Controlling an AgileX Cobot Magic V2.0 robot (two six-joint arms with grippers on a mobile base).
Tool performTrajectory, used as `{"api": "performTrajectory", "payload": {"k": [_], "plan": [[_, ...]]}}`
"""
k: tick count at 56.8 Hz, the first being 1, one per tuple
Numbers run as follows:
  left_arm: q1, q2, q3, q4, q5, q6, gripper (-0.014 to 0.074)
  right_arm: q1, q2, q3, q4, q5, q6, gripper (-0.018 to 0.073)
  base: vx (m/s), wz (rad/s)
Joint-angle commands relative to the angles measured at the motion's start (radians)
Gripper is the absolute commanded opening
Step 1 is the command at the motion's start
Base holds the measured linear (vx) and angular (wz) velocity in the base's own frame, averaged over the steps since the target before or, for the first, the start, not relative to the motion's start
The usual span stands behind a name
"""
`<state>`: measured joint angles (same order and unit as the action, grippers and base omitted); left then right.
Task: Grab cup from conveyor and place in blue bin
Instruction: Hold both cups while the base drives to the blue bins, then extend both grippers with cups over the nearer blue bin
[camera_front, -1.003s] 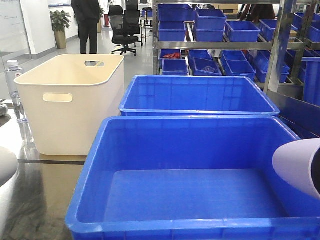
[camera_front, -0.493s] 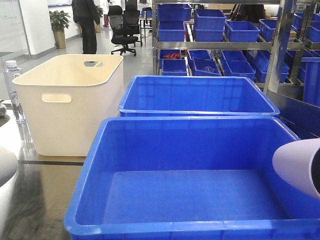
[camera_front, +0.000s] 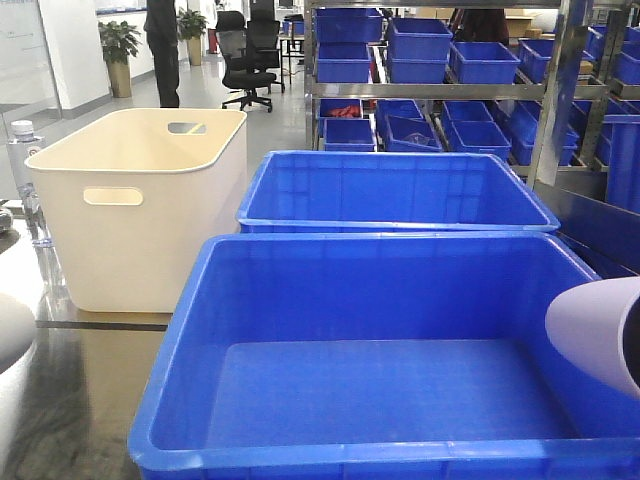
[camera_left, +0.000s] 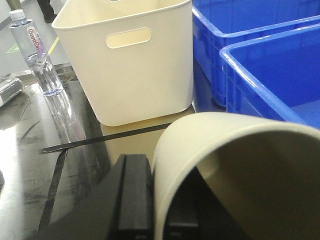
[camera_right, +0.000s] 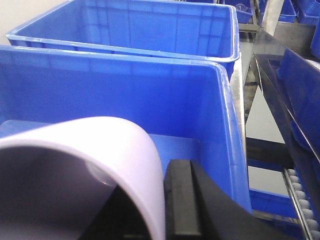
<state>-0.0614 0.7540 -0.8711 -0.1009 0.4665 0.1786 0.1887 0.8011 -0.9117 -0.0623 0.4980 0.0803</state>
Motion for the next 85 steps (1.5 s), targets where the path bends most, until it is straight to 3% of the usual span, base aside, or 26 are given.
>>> {"api": "performTrajectory", "payload": {"k": [1,7,18,25,35,44,59,70,85], "plan": [[0.001,-0.002,-0.030,-0.014,-0.083,-0.001,-0.0006,0.000,-0.002,-0.032,-0.013,-0.088,-0.001,-0.0009,0.00,0.00],[0.001,-0.002,-0.030,-0.018,-0.120,-0.004,-0.0006,0.000,-0.002,-0.032,-0.009,-0.092,0.000,-0.0009,0.00,0.00],[-0.044,0.032,-0.063,-0.099,-0.301,0.031,-0.0006,0.000,0.023,-0.034,-0.003,-0.194,0.000,-0.0009,0.00,0.00],[-0.096,0.108,-0.159,-0.122,-0.254,0.055,-0.0006,0.005,0.061,-0.055,-0.003,-0.204,-0.007,-0.0009,0.00,0.00],[-0.235,0.277,-0.320,-0.203,-0.218,0.117,-0.0006,0.079,0.130,-0.081,-0.009,-0.239,-0.007,-0.0009,0.00,0.00],[-0.340,0.437,-0.422,-0.224,-0.209,0.160,-0.0006,0.126,0.193,-0.081,-0.009,-0.287,-0.007,-0.0008,0.00,0.00],[-0.392,0.604,-0.430,-0.223,-0.206,0.161,0.0006,0.126,0.225,-0.081,-0.009,-0.276,0.001,0.0015,0.00,0.00],[-0.399,0.648,-0.432,-0.223,-0.214,0.161,0.0095,0.126,0.225,-0.076,-0.013,-0.257,0.000,0.0160,0.00,0.00],[-0.399,0.654,-0.433,-0.223,-0.205,0.161,0.0380,0.126,0.233,-0.075,-0.013,-0.209,0.000,0.0492,0.00,0.00]]}}
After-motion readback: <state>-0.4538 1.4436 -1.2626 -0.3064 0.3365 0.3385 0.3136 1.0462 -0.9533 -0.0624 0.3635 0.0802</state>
